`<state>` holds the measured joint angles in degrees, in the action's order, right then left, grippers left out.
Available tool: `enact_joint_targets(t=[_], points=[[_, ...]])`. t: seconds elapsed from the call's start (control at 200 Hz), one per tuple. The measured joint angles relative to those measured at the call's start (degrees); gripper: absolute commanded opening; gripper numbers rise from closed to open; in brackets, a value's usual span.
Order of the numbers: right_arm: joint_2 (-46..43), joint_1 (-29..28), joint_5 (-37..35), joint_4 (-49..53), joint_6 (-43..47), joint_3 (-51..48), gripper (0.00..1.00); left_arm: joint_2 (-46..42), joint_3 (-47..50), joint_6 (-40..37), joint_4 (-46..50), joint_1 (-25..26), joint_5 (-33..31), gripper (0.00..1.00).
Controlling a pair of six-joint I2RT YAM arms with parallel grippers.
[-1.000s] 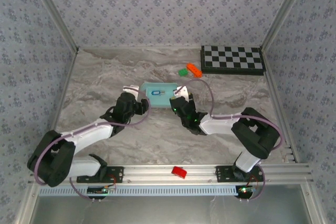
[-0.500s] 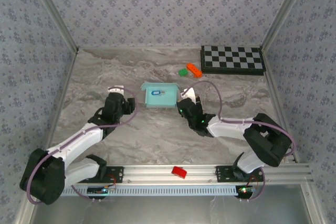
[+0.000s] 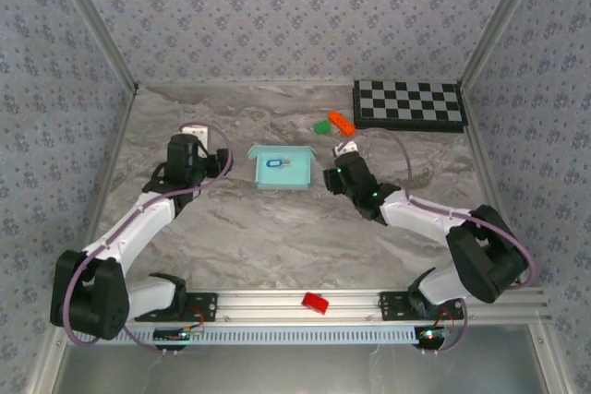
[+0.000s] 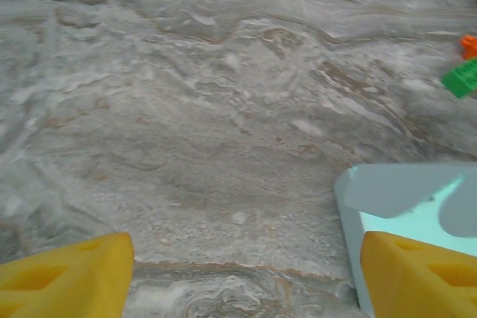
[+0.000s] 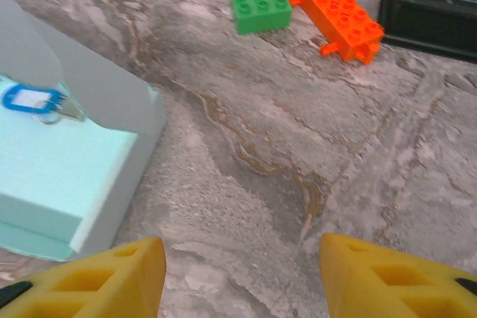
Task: Fold the paper box
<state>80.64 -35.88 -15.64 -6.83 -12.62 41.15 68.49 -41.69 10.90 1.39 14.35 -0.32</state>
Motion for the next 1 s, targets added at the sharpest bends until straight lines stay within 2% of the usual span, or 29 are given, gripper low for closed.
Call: enact_joint_targets(t=[0.2,0.315,0.445,0.68,0.92,1.0], points=[[-1.1,6.5,15.6,-1.3,7.3,0.1,0.59,4.8,-0.8,-8.7,-1.7,-5.8,16.9,0.77],[-0.3,6.8,21.1,-2.1,11.0,1.0,0.59,8.7,-1.1,-14.8,-3.1,-6.3,24.7,0.76],[2.1,6.8,24.3,-2.8,13.0,3.4,0.59,11.7,-2.1,-19.9,-3.8,-6.2,30.0,0.74],[6.5,6.6,26.2,-4.2,13.6,7.4,0.59,13.3,-4.3,-25.0,-4.7,-3.6,32.0,0.74],[10.5,6.2,26.8,-4.0,13.6,11.8,0.58,16.0,-5.9,-25.0,-5.1,-0.8,30.7,0.74],[11.2,6.2,26.9,-4.0,13.5,12.8,0.58,17.0,-6.7,-24.2,-5.0,-0.7,30.4,0.70]])
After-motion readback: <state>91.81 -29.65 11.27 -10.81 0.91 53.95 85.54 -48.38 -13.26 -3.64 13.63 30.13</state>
